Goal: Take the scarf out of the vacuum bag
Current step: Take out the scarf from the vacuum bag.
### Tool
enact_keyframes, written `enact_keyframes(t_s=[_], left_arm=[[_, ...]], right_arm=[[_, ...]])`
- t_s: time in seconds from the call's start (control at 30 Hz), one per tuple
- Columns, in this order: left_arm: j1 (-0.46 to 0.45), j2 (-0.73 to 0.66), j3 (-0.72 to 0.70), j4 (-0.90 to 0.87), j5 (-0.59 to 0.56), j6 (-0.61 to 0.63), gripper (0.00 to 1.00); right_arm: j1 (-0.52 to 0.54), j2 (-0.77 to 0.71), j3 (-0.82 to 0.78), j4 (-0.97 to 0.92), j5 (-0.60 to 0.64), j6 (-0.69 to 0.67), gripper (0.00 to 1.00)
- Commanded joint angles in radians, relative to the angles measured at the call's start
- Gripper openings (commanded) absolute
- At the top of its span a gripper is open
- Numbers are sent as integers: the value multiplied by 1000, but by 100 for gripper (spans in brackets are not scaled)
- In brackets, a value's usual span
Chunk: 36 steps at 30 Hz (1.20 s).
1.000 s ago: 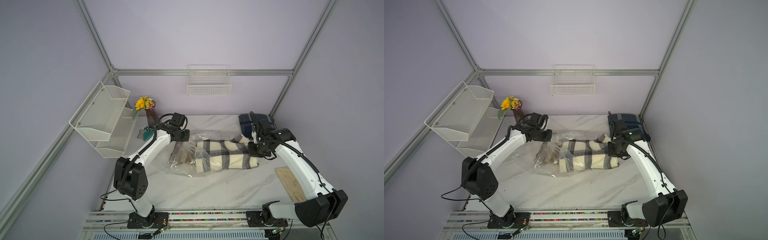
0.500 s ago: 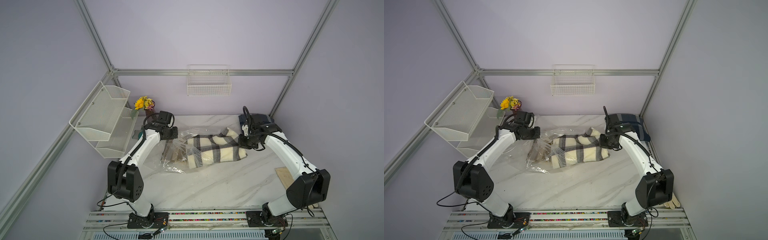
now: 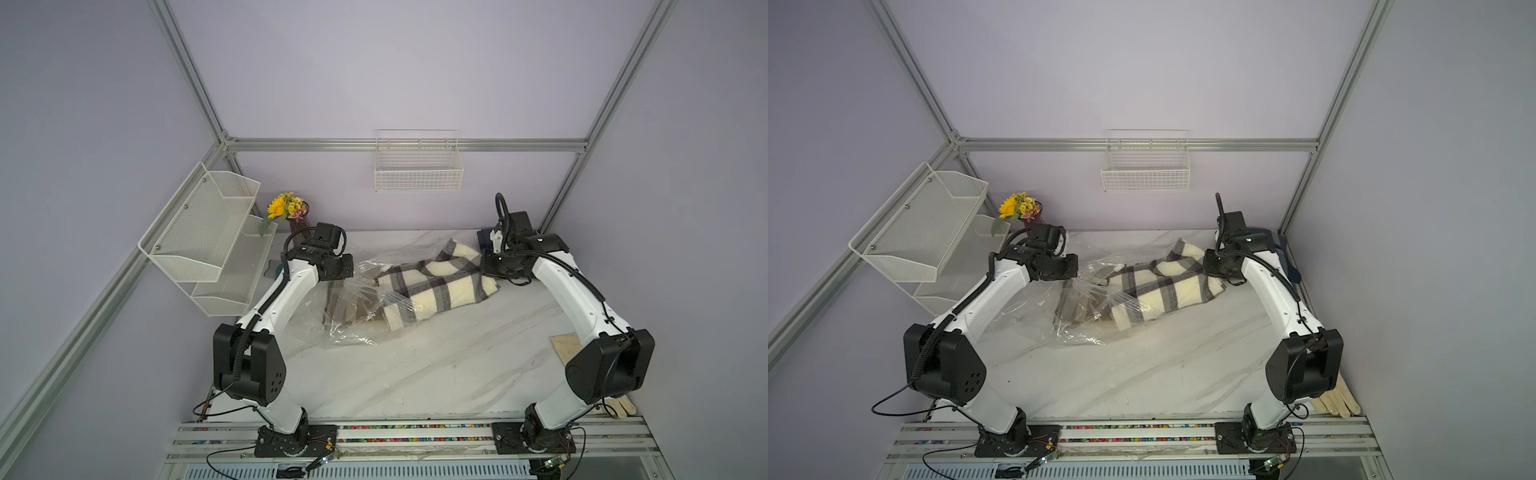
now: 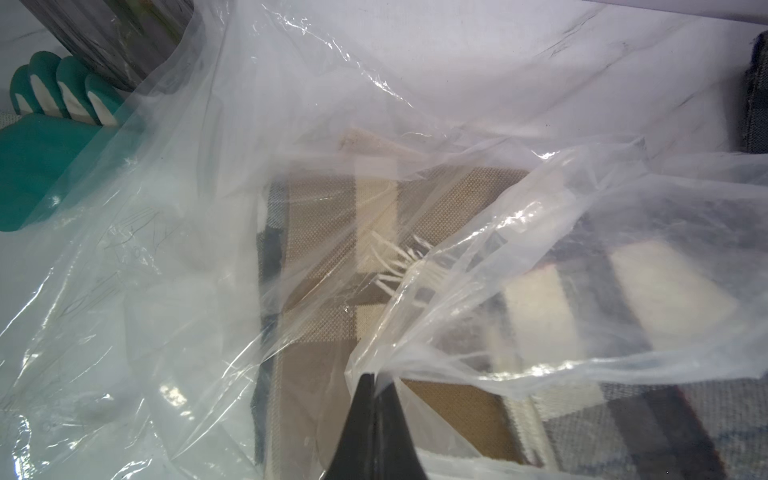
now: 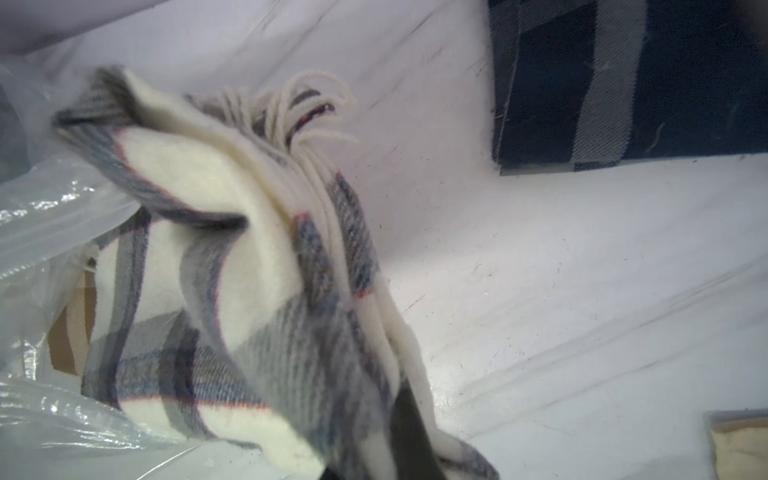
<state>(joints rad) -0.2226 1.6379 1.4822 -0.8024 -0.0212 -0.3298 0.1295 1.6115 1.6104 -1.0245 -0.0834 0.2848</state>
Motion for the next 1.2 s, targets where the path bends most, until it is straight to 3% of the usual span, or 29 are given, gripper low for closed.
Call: enact_keyframes(t_s=[0.0, 0.2, 0.4, 0.87, 1.17], left_arm=[[28, -23, 0, -14, -62, 3, 0], [30, -25, 1, -15, -54, 3, 0], [28, -33, 6, -14, -26, -5, 0], [29, -41, -8, -17, 15, -9, 0], [28, -49, -1, -27, 13, -12, 0]], right_arm=[[-94, -56, 42, 52, 44, -3, 0], [-204, -65, -9, 117, 34, 46, 0], [-226, -58, -52, 241, 91, 124, 0], [-261, 28, 21, 422, 65, 241, 0], [-272, 14, -33, 596, 120, 347, 0]])
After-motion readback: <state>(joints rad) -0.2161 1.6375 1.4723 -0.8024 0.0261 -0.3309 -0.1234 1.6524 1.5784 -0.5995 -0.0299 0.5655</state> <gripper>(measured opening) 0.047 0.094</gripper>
